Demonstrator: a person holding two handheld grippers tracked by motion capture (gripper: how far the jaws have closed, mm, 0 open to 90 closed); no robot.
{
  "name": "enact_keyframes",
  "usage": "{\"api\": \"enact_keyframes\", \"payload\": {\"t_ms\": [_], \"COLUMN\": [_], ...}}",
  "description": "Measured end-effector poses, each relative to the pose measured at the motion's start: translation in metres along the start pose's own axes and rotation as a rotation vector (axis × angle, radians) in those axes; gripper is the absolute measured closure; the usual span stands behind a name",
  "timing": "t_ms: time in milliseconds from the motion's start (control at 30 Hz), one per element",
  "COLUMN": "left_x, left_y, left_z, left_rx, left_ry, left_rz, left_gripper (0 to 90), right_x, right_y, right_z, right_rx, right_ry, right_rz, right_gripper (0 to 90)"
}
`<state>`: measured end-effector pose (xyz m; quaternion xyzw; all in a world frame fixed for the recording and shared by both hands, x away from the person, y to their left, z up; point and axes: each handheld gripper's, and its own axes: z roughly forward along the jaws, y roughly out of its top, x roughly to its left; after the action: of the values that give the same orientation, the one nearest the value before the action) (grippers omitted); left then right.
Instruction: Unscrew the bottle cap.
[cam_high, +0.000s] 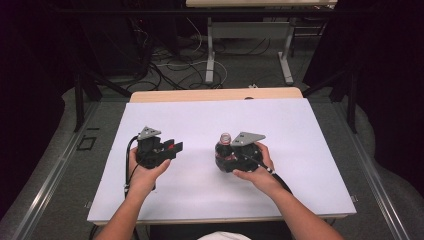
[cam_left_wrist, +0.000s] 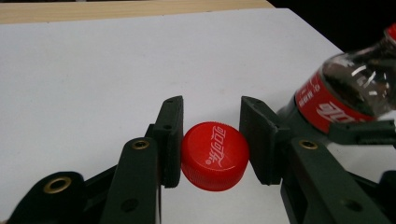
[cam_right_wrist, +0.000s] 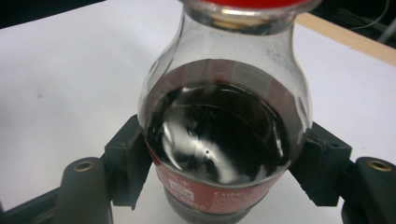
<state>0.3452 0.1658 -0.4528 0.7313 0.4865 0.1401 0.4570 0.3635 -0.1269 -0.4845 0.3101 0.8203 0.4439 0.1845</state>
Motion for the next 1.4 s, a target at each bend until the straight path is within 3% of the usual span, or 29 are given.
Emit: {"api": "enact_keyframes", "payload": {"t_ms": [133,333,533,633,733,1067,1200,1400], "left_x": [0.003,0.004,0.005,0.006,0.007,0.011,0.010,0.012], "left_y": [0.001,0.000,-0.001,-0.001,-0.001,-0.002,-0.002,-0.002], "left_z": [-0.002,-0.002,-0.001,-0.002,-0.001,-0.001,0.000,-0.001], "left_rx": [0.014,-0.003,-0.016,0.007,-0.015,0.008,-0.008,-0.014], "left_ry": [0.002,-0.001,-0.002,-0.010,-0.002,-0.006,-0.001,0.002], "left_rz": [0.009,-0.006,-0.018,-0.018,-0.024,-0.029,-0.036,-0.039], "left_gripper": [61.6,61.6,61.6,61.6,61.6,61.6,61.6,61.6], "right_x": [-0.012,-0.026,-0.040,-0.045,-0.048,-0.052,-0.053,-0.053], "right_y": [0.013,0.031,0.045,0.048,0.048,0.040,0.036,0.030], "right_z": [0.001,0.008,0.022,0.032,0.044,0.076,0.086,0.093], "right_rx": [-0.008,-0.007,-0.007,-0.001,0.010,0.029,0.056,0.055], "right_ry": [-0.035,-0.067,-0.097,-0.108,-0.119,-0.152,-0.169,-0.178], "right_rz": [0.022,0.035,0.059,0.071,0.082,0.116,0.121,0.143], "right_gripper": [29.4,29.4,29.4,29.4,29.4,29.4,29.3,29.4]}}
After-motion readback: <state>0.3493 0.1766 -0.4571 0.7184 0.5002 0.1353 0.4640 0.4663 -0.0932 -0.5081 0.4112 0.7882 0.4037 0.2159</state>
